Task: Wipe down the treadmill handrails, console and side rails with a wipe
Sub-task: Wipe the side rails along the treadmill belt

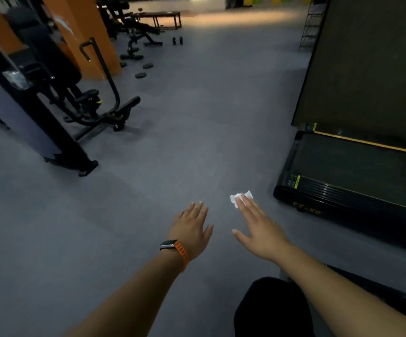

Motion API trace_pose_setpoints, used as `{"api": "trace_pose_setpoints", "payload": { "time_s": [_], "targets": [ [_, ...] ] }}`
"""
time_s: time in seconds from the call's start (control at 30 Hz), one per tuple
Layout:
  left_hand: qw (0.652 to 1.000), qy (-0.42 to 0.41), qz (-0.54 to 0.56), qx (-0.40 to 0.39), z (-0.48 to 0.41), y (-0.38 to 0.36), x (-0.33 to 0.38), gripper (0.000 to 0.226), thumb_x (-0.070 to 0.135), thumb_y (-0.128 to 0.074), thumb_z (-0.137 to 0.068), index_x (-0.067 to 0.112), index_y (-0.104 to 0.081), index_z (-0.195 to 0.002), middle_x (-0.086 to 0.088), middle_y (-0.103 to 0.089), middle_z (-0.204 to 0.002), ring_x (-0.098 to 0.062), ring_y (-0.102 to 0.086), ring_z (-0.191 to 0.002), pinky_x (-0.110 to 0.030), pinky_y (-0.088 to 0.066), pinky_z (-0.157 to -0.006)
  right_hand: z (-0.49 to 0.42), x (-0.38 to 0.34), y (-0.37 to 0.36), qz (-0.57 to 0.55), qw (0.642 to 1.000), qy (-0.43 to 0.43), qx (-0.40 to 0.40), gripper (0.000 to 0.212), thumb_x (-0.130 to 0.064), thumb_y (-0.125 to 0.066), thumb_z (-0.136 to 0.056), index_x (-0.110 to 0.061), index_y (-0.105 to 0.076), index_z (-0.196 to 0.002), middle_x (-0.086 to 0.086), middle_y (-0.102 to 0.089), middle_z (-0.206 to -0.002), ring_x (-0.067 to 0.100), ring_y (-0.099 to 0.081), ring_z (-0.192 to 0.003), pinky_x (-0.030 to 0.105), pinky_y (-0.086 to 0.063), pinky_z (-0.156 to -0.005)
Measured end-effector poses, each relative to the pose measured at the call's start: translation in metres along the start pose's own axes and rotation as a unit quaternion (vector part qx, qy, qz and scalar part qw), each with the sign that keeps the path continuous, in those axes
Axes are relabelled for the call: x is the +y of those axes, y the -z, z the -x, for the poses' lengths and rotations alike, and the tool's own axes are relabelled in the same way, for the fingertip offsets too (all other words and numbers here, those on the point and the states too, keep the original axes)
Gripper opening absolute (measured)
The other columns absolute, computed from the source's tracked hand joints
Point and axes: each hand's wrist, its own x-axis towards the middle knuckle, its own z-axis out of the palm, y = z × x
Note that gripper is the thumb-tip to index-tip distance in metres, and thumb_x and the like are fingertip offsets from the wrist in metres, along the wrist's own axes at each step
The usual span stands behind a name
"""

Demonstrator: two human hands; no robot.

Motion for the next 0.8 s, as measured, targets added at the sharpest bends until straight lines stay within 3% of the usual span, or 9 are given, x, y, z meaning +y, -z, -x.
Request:
{"api": "trace_pose_setpoints", "payload": {
  "time_s": [0.4, 0.5, 0.63, 0.8],
  "targets": [
    [0.994, -0.104, -0.012, 0.022, -0.344, 0.041, 0.079, 0.065, 0.054, -0.027, -0.108, 0.022, -0.017, -0.164, 0.002, -0.011, -0.172, -0.018, -0.003, -0.159, -0.036, -0.006, -0.127, -0.207, 0.216, 0.089, 0.038, 0.996, -0.06, 0.047, 0.093, -0.056, -0.051, -0.102, -0.029, 0.01, -0.167, -0.012, 0.017, -0.173, 0.007, 0.019, -0.158, 0.034, -0.013, -0.13],
    [0.988, -0.154, -0.014, 0.004, -0.422, 0.047, 0.126, 0.065, 0.053, -0.03, -0.108, 0.022, -0.017, -0.164, 0.001, -0.011, -0.172, -0.018, -0.003, -0.159, -0.037, -0.006, -0.127, -0.221, 0.277, 0.125, 0.046, 0.991, -0.109, 0.066, 0.094, -0.055, -0.052, -0.101, -0.028, 0.01, -0.167, -0.009, 0.013, -0.175, 0.009, 0.02, -0.158, 0.038, -0.017, -0.13],
    [0.969, -0.248, -0.017, -0.013, -0.517, 0.05, 0.207, 0.065, 0.051, -0.028, -0.108, 0.021, -0.016, -0.164, 0.001, -0.01, -0.172, -0.018, -0.002, -0.159, -0.036, -0.004, -0.126, -0.222, 0.351, 0.176, 0.055, 0.976, -0.182, 0.105, 0.094, -0.05, -0.056, -0.101, -0.025, 0.006, -0.167, -0.008, 0.009, -0.175, 0.011, 0.017, -0.159, 0.033, -0.01, -0.13],
    [0.918, -0.391, -0.042, -0.042, -0.618, 0.035, 0.33, 0.064, 0.051, -0.028, -0.108, 0.021, -0.016, -0.164, 0.003, -0.009, -0.172, -0.017, -0.001, -0.159, -0.038, -0.006, -0.128, -0.188, 0.441, 0.221, 0.072, 0.933, -0.315, 0.159, 0.092, -0.051, -0.054, -0.102, -0.026, 0.005, -0.167, -0.007, 0.009, -0.175, 0.011, 0.014, -0.16, 0.03, -0.009, -0.129]
  ]
}}
